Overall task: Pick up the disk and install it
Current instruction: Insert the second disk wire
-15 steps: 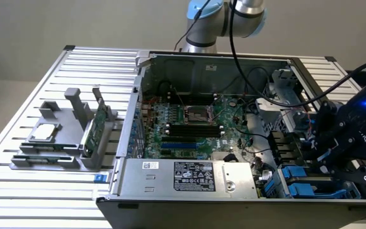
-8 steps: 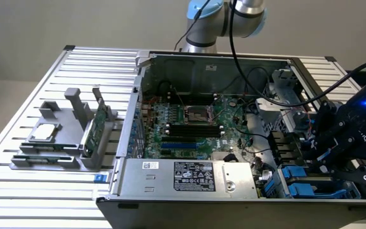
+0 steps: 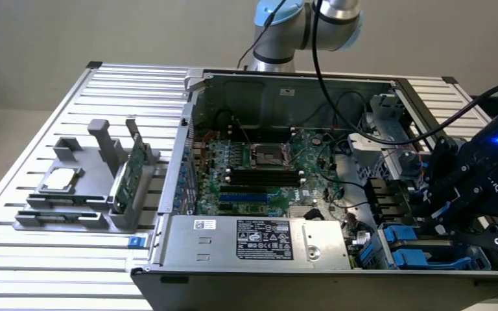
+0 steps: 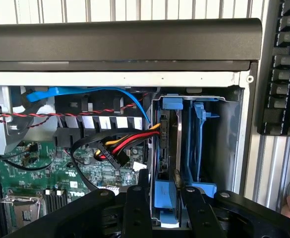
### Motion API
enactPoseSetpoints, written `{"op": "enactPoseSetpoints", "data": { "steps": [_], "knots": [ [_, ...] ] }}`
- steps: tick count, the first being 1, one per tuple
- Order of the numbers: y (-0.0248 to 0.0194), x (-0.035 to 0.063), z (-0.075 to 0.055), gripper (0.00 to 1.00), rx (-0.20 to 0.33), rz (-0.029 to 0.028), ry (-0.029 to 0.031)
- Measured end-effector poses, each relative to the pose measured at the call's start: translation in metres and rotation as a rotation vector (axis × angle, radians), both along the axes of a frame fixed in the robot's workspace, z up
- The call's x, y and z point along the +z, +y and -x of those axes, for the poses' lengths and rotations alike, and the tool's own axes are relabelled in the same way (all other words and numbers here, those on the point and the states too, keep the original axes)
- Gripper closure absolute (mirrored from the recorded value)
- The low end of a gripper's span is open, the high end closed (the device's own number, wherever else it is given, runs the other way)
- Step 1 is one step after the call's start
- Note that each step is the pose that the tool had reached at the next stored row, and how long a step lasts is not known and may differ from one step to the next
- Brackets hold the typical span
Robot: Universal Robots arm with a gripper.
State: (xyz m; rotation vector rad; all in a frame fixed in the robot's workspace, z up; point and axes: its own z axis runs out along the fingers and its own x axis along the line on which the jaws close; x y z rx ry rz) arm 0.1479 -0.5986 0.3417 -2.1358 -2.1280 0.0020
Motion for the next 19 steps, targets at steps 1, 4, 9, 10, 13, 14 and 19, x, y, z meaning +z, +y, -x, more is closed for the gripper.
{"op": "enactPoseSetpoints", "data": {
  "steps": [1, 4, 9, 10, 13, 14, 19],
  "knots": [
    [0.0, 0.0006, 0.0, 0.69, 0.0, 0.0003, 0.0],
    [0.0, 0.0116, 0.0, 0.69, 0.0, 0.0002, -0.0001],
    [0.0033, 0.0212, 0.0, 0.69, 0.0, 0.0, -0.0001],
    [0.0053, 0.0213, 0.0, 0.69, 0.0, 0.0002, -0.0001],
    [0.0119, 0.0222, 0.0, 0.69, 0.0, -0.0001, -0.0001],
    [0.0141, 0.0234, 0.0, 0.69, 0.0, 0.0, -0.0001],
    [0.0167, 0.0402, 0.002, 0.69, 0.0, -0.0001, -0.0001]
  ]
}}
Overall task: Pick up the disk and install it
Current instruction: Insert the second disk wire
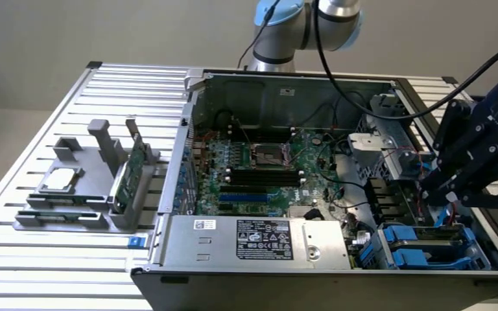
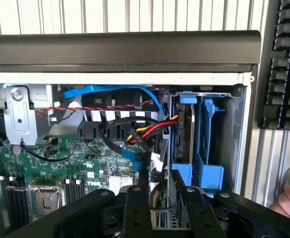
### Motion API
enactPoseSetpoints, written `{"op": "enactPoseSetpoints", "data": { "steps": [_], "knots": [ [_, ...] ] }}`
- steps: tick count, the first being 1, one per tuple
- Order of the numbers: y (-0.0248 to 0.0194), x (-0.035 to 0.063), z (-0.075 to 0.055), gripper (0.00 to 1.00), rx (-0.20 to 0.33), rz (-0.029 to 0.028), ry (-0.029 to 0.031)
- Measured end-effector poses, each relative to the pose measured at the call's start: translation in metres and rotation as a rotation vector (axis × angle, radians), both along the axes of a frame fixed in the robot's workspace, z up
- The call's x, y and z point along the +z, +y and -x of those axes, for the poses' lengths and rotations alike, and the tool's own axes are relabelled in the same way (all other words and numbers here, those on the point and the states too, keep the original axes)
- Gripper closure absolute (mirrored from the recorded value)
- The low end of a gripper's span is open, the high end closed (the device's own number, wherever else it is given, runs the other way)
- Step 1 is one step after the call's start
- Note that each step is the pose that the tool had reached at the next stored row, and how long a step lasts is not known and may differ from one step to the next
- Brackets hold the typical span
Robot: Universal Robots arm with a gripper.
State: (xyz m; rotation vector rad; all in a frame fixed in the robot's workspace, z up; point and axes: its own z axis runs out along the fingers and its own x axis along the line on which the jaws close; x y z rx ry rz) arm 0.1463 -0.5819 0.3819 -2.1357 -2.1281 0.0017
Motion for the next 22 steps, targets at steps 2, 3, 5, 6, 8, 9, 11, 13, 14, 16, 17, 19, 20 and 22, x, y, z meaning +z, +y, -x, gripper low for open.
{"op": "enactPoseSetpoints", "data": {
  "steps": [2, 3, 5, 6, 8, 9, 11, 13, 14, 16, 17, 19, 20, 22],
  "knots": [
    [0.0001, 0.0057, 0.001, 0.69, 0.0, 0.0002, 0.0],
    [0.0005, 0.006, 0.001, 0.69, 0.0, -0.0001, 0.0],
    [0.0009, 0.0061, 0.001, 0.69, 0.0, 0.0, 0.0],
    [0.0011, 0.0061, 0.001, 0.69, 0.0, 0.0001, 0.0],
    [0.0014, 0.0059, 0.001, 0.69, 0.0, 0.001, 0.0],
    [0.0014, 0.0056, 0.001, 0.69, 0.0, 0.002, 0.0],
    [0.0014, 0.0047, 0.001, 0.69, 0.0, 0.0066, 0.0],
    [0.0014, 0.0031, 0.001, 0.69, -0.001, 0.0095, -0.0001],
    [0.0014, 0.002, 0.001, 0.69, -0.003, 0.0105, -0.0004],
    [0.0014, -0.0002, 0.001, 0.69, -0.007, 0.0114, -0.0009],
    [0.0014, -0.0011, 0.0, 0.69, -0.009, 0.0119, -0.0009],
    [0.0014, -0.0026, 0.0, 0.69, -0.015, 0.0125, -0.0008],
    [0.0014, -0.0032, -0.001, 0.69, -0.018, 0.0127, -0.0008],
    [0.0014, -0.0043, -0.002, 0.69, -0.024, 0.013, -0.0008]
  ]
}}
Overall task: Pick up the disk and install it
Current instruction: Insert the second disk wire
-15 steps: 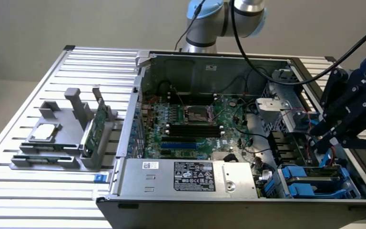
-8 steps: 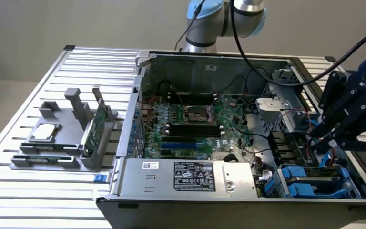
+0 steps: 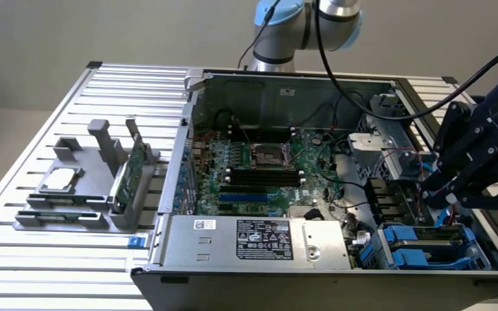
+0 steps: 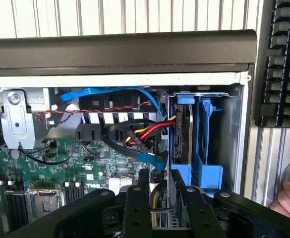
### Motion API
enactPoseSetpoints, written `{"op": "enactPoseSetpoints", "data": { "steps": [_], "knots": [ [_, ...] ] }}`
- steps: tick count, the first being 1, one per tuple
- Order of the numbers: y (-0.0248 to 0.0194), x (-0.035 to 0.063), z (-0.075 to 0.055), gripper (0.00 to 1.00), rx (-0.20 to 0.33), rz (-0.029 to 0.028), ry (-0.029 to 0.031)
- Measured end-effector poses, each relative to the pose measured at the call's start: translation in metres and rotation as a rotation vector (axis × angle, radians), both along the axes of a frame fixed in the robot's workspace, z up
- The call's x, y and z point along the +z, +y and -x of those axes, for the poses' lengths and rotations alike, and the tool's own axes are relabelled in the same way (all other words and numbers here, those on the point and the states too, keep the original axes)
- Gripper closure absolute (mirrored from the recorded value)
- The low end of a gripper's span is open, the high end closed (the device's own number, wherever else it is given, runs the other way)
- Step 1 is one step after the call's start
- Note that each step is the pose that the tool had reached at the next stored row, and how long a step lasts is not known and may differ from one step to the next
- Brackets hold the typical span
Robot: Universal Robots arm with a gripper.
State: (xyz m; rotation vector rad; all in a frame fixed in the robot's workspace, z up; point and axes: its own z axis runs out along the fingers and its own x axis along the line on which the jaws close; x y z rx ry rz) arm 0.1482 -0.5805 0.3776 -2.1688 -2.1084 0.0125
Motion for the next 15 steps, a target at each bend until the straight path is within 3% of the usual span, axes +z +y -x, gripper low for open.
{"op": "enactPoseSetpoints", "data": {
  "steps": [15],
  "knots": [
    [0.0002, -0.0084, -0.003, 0.71, -0.023, 0.0009, -0.0009]
  ]
}}
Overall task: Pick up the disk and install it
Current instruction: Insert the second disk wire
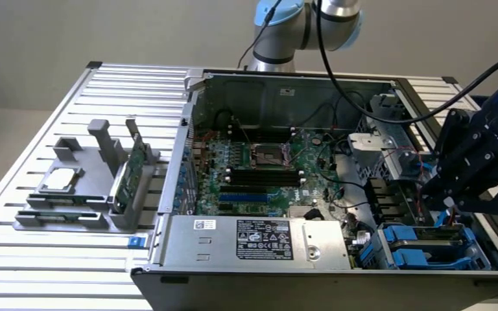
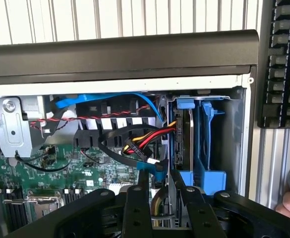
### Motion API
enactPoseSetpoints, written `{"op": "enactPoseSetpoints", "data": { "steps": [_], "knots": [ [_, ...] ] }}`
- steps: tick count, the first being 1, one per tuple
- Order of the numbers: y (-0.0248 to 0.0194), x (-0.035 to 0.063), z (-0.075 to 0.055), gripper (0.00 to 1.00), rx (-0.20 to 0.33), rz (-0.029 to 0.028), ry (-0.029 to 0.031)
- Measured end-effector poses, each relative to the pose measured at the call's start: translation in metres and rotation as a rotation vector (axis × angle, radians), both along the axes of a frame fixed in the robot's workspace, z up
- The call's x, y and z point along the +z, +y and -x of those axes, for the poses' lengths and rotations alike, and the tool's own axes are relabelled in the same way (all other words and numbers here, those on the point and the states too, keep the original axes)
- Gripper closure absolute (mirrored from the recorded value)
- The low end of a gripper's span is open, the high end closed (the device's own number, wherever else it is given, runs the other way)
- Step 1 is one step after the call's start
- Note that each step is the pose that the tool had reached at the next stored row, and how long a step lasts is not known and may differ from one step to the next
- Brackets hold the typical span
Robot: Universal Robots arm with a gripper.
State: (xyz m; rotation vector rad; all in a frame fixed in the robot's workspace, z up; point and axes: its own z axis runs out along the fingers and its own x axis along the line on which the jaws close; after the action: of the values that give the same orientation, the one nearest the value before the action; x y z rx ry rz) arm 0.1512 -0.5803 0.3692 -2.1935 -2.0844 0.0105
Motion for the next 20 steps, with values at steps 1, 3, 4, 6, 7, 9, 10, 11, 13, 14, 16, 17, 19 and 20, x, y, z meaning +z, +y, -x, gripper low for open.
{"op": "enactPoseSetpoints", "data": {
  "steps": [1, 3, 4, 6, 7, 9, 10, 11, 13, 14, 16, 17, 19, 20],
  "knots": [
    [0.0, -0.0001, -0.0001, 0.71, -0.001, 0.0001, 0.0],
    [0.0, -0.0002, -0.0002, 0.78, -0.003, 0.0003, 0.0],
    [0.0, -0.0004, -0.0002, 0.78, -0.005, 0.0003, 0.0],
    [0.0, -0.0008, -0.0002, 0.81, -0.007, 0.0002, 0.0],
    [0.0, -0.001, -0.0002, 0.81, -0.009, 0.0002, 0.0001],
    [0.0, -0.0017, -0.0002, 0.84, -0.01, 0.0002, 0.0],
    [0.0, -0.002, -0.0001, 0.84, -0.011, 0.0002, 0.0],
    [-0.0001, -0.0022, -0.0001, 0.84, -0.012, 0.0003, 0.0],
    [-0.0005, -0.0028, 0.0003, 0.84, -0.014, 0.0003, 0.0],
    [-0.0008, -0.0031, 0.0007, 0.84, -0.015, 0.0001, 0.0],
    [-0.0019, -0.0033, 0.0017, 0.84, -0.016, 0.0002, 0.0],
    [-0.0026, -0.0034, 0.0021, 0.84, -0.016, 0.0002, 0.0],
    [-0.0046, -0.0037, 0.0025, 0.84, -0.016, 0.0003, 0.0],
    [-0.0058, -0.0041, 0.0026, 0.84, -0.016, 0.0001, 0.0]
  ]
}}
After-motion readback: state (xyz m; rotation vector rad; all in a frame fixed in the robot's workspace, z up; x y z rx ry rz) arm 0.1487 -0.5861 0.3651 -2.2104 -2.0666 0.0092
